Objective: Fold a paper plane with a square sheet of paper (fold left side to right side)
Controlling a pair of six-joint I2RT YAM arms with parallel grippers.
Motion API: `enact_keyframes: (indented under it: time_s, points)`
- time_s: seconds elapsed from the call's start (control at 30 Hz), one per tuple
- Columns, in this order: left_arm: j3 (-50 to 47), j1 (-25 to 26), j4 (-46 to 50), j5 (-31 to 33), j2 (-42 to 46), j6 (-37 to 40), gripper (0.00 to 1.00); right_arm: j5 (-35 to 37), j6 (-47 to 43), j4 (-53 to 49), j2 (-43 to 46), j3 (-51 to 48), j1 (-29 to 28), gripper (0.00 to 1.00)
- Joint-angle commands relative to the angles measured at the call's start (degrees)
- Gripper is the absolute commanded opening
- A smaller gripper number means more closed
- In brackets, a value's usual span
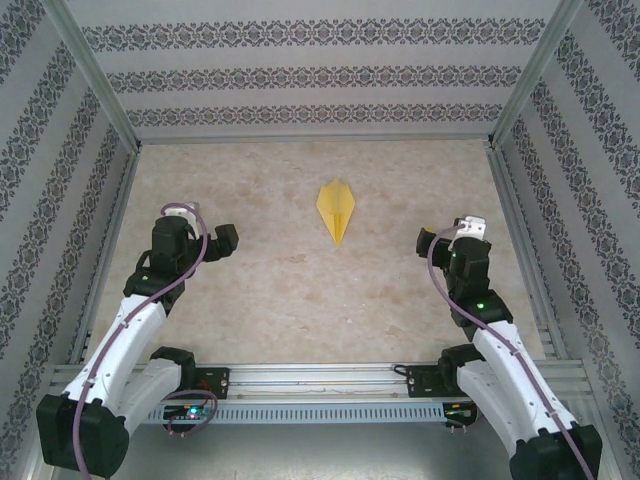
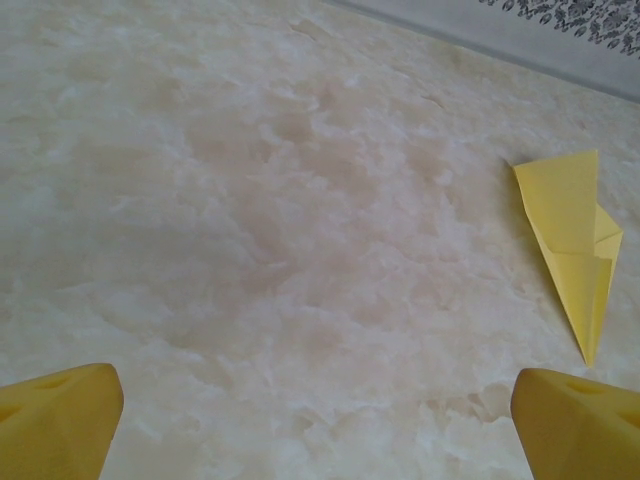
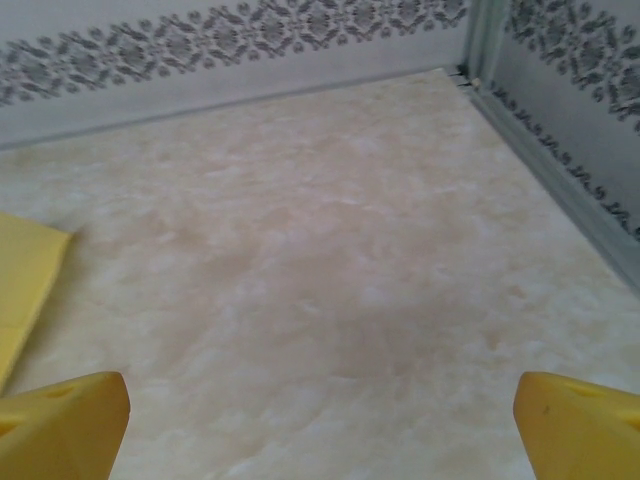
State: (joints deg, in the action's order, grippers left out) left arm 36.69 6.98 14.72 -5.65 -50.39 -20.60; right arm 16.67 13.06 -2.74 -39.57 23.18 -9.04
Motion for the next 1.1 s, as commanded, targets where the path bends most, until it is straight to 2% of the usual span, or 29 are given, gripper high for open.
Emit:
enact_keyframes:
  time_s: [0.0, 0.13, 0.47, 0.7, 0.87, 1.07]
  points:
    - [0.89, -0.91, -2.40, 0.90, -0.43, -0.88, 1.00, 3.47, -4.36, 11.12, -2.69, -5.98, 2.54, 0.98]
    - [0.51, -1.09, -2.59, 0.99, -0.85, -0.80, 1.00, 0.18, -5.23, 19.92, -7.97, -9.82, 5.74, 0.98]
    - [0.05, -1.97, -3.02, 1.25, -2.28, -0.41, 1.00, -7.19, -9.30, 40.27, -17.00, -13.96, 7.58, 0.98]
    - [-0.87, -2.72, -4.95, 1.00, -4.49, -0.42, 1.00, -13.88, -9.57, 56.35, -29.42, -13.02, 8.93, 0.98]
    - [-2.16, -3.51, -6.80, 1.38, -5.75, -0.09, 1.00, -17.37, -10.72, 63.25, -38.66, -10.60, 9.38, 0.98]
    - [-5.31, -4.13, -10.94, 7.01, -7.37, 1.58, 1.00, -18.63, -9.77, 69.65, -48.17, -8.91, 10.17, 0.98]
